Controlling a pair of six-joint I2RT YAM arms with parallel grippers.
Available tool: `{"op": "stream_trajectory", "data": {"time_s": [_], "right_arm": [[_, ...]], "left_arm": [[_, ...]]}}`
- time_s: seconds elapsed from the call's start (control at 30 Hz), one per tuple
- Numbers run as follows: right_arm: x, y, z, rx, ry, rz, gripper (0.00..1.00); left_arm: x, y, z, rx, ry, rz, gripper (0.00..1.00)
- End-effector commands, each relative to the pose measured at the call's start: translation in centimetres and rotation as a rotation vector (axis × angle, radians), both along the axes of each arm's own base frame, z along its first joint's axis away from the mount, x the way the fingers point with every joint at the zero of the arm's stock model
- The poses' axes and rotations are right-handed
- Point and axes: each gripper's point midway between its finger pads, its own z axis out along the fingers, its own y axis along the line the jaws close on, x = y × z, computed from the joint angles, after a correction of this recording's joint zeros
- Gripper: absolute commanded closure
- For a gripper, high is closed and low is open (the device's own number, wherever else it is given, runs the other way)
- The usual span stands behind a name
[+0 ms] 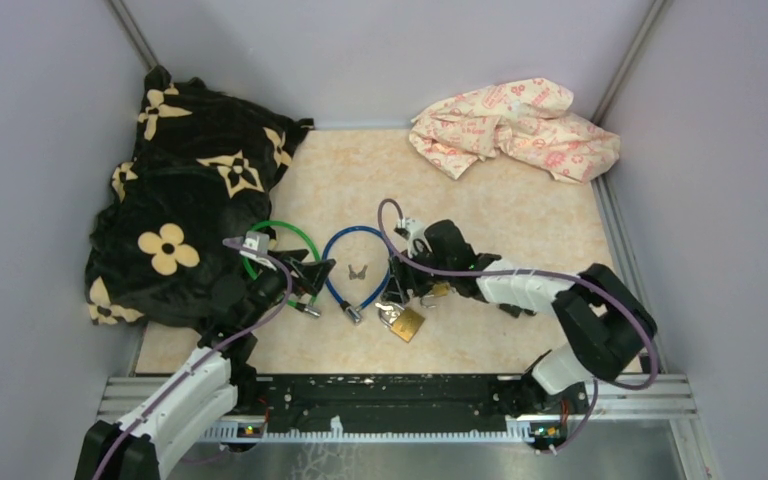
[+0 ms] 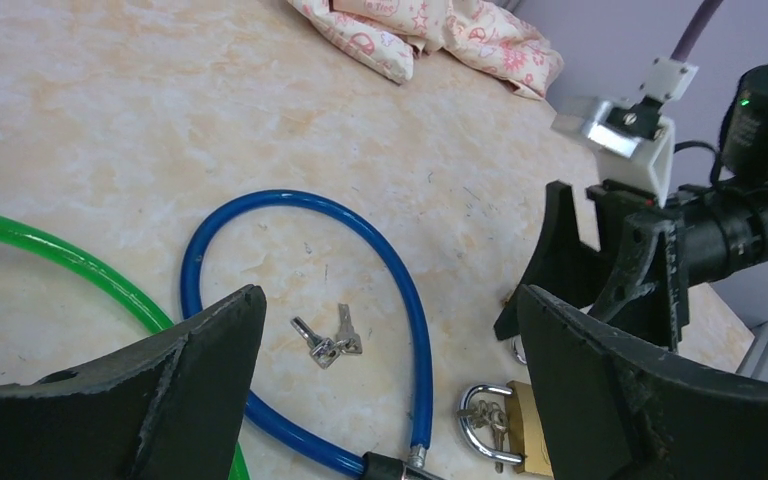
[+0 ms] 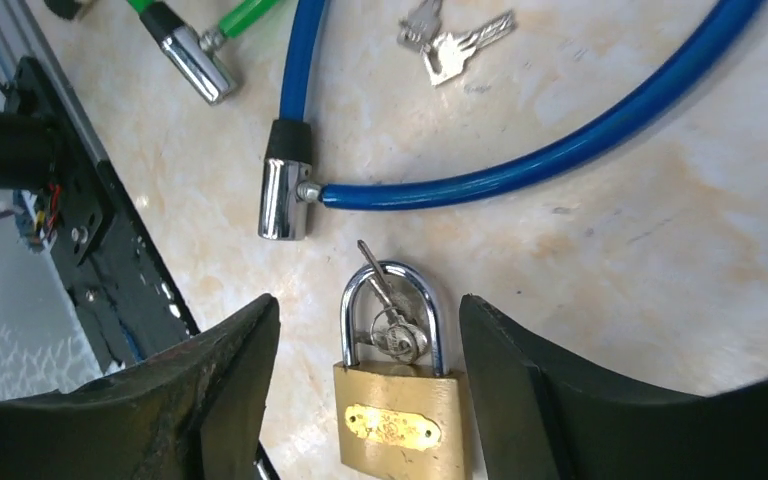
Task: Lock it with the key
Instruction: Place the key at the center of the board, then pick up the lock from the center of the board.
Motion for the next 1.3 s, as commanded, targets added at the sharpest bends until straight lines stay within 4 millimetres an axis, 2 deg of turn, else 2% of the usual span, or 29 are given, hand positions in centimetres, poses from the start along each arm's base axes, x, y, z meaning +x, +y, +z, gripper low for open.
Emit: {"op": "stream_trajectory", "data": {"time_s": [0.0,0.07,0.13,0.23,0.6,0.87,1.0,1.17,1.23,1.27], "right_arm": [[3.5,-2.4,5.2,-0.114,-0.185,-0.166,0.32],[5.3,-6.0,4.6,-0.299,-0.203,-0.331,0.32],[6.0,-9.4,3.2,-0.496,-0.175,-0.451,0.34],[5.8,-11.5,2.1,-0.644,-0.115,-0.511,0.40],[5.1,-10.6,-0.8,-0.693,0.000,-0.492,0.47],[5.1,-9.7,-1.6,-0.669,0.021,-0.468,0.51],[4.8,-9.9,-2.6,-0.692,0.042,-0.459,0.56],[4.5,-10.0,-4.0,-0.715,0.065,-0.447,0.57],[4.4,-10.1,-4.5,-0.726,0.071,-0.443,0.64],[4.3,-10.2,-4.7,-0.732,0.074,-0.440,0.72]], "left_arm": [[-0.3,-0.1,1.2,-0.026,-0.057,-0.019,0.01],[-0.3,-0.1,1.4,-0.028,-0.063,-0.020,0.01],[-0.4,-0.1,1.5,-0.031,-0.068,-0.022,0.01],[-0.5,-0.1,1.8,-0.033,-0.084,-0.030,0.01],[-0.8,-0.2,2.2,-0.040,-0.104,-0.048,0.01],[-0.9,-0.3,1.9,-0.039,-0.095,-0.052,0.01],[-0.9,-0.3,1.9,-0.039,-0.093,-0.055,0.01],[-0.8,-0.3,1.9,-0.039,-0.093,-0.054,0.01],[-0.9,-0.3,1.8,-0.035,-0.092,-0.058,0.01],[-1.0,-0.4,1.8,-0.032,-0.096,-0.064,0.01]]}}
